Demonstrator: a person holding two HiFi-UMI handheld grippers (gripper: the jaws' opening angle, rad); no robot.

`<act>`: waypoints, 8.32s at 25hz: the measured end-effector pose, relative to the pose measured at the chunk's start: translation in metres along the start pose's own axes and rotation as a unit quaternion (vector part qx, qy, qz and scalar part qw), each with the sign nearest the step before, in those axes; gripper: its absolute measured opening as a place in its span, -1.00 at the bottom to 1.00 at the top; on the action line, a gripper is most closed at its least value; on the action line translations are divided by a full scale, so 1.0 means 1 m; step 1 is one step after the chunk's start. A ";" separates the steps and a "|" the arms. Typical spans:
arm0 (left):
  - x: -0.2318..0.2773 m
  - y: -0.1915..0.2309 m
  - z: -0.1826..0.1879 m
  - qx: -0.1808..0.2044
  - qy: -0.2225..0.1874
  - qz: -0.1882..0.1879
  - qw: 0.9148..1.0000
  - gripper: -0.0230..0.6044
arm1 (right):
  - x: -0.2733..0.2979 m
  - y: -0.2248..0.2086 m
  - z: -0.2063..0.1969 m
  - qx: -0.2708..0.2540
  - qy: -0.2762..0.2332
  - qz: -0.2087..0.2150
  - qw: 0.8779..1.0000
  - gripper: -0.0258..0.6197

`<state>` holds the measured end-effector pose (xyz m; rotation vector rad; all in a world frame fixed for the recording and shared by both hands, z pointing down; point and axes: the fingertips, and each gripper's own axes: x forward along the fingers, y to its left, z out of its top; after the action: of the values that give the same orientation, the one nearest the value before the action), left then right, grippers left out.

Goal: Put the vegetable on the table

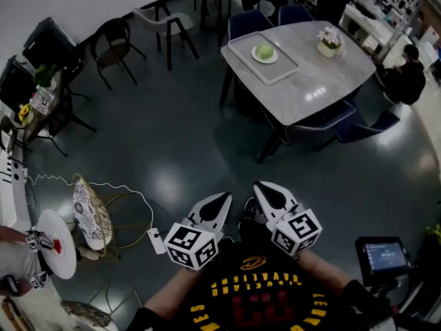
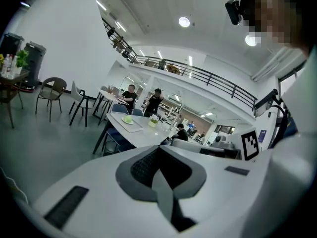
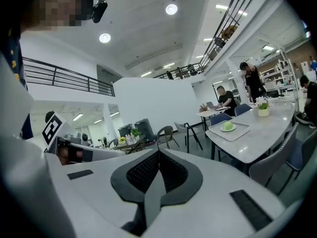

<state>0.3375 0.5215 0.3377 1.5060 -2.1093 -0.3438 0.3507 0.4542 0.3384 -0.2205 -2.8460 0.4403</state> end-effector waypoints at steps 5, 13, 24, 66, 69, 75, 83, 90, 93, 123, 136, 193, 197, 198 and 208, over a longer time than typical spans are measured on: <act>0.056 0.016 0.036 0.006 -0.004 0.012 1.000 -0.92 | 0.035 -0.048 0.036 -0.002 -0.014 0.017 1.000 -0.90; 0.125 0.032 0.072 0.000 -0.015 0.027 1.000 -0.93 | 0.064 -0.122 0.071 0.008 -0.015 0.011 1.000 -0.90; 0.173 0.091 0.114 -0.004 -0.036 0.058 0.998 -0.93 | 0.128 -0.167 0.087 0.014 0.001 0.005 1.000 -0.90; 0.453 0.321 0.354 0.070 0.006 -0.061 0.996 -0.92 | 0.441 -0.385 0.243 0.048 -0.079 -0.119 0.989 -0.90; 0.491 0.314 0.362 0.071 0.014 -0.074 0.995 -0.92 | 0.435 -0.423 0.251 0.056 -0.077 -0.138 0.986 -0.90; 0.555 0.296 0.362 0.078 0.045 -0.114 0.989 -0.92 | 0.410 -0.493 0.255 0.103 -0.095 -0.200 0.970 -0.90; 0.619 0.253 0.337 0.105 0.126 -0.188 0.968 -0.92 | 0.357 -0.547 0.237 0.174 -0.119 -0.284 0.935 -0.90; 0.666 0.252 0.315 0.114 0.194 -0.227 0.948 -0.92 | 0.331 -0.588 0.202 0.237 -0.110 -0.358 0.897 -0.90; 0.681 0.267 0.307 0.121 0.220 -0.229 0.941 -0.92 | 0.329 -0.594 0.187 0.269 -0.104 -0.380 0.879 -0.90; 0.751 0.397 0.194 0.119 0.431 -0.161 0.880 -0.63 | 0.392 -0.632 0.051 0.405 0.024 -0.409 0.817 -0.61; 0.753 0.413 0.175 0.098 0.479 -0.143 0.861 -0.63 | 0.410 -0.635 0.035 0.425 0.059 -0.405 0.807 -0.61; 0.751 0.409 0.148 -0.090 0.582 -0.169 0.790 -0.83 | 0.405 -0.641 0.021 0.546 -0.032 -0.326 0.771 -0.82; 0.747 0.407 0.151 -0.101 0.581 -0.167 0.790 -0.83 | 0.402 -0.636 0.026 0.541 -0.039 -0.332 0.772 -0.82; 0.746 0.407 0.151 -0.101 0.581 -0.168 0.790 -0.83 | 0.402 -0.636 0.027 0.540 -0.041 -0.333 0.771 -0.82; 0.743 0.385 0.154 -0.077 0.582 -0.199 0.784 -0.84 | 0.383 -0.628 0.028 0.536 -0.072 -0.357 0.762 -0.81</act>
<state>-0.2372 -0.0508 0.5940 1.4511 -0.7622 0.2537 -0.0918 -0.0744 0.5964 1.0799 -2.0452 1.7505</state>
